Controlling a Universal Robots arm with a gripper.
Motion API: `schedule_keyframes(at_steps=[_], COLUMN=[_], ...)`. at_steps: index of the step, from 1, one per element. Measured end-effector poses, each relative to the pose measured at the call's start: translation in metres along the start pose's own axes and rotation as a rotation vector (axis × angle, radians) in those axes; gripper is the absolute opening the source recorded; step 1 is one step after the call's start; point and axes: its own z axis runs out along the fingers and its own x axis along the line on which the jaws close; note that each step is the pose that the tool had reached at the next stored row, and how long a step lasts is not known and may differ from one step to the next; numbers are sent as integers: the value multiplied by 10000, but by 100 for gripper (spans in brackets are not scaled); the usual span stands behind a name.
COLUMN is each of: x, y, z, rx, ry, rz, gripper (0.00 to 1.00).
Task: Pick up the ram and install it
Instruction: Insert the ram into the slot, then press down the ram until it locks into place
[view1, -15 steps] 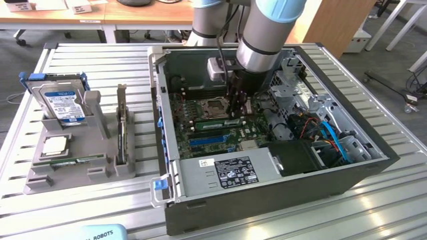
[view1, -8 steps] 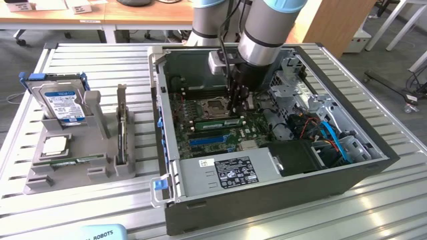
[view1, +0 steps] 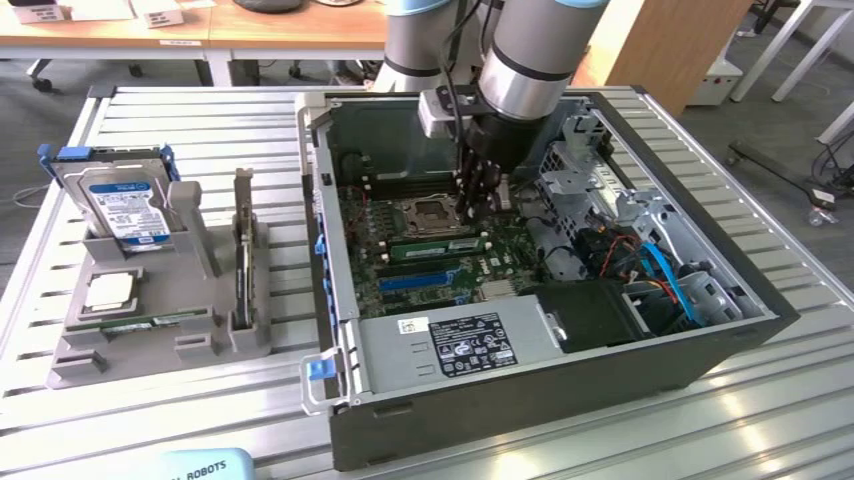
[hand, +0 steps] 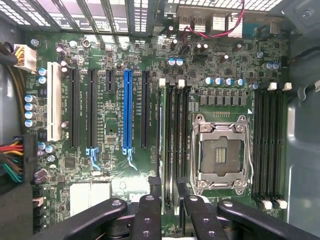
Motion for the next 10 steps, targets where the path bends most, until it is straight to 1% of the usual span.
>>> schedule_keyframes(at_steps=[10], x=[-1], y=[0], z=[-4], rx=[-1], ry=[-1], rz=[0], gripper=[25])
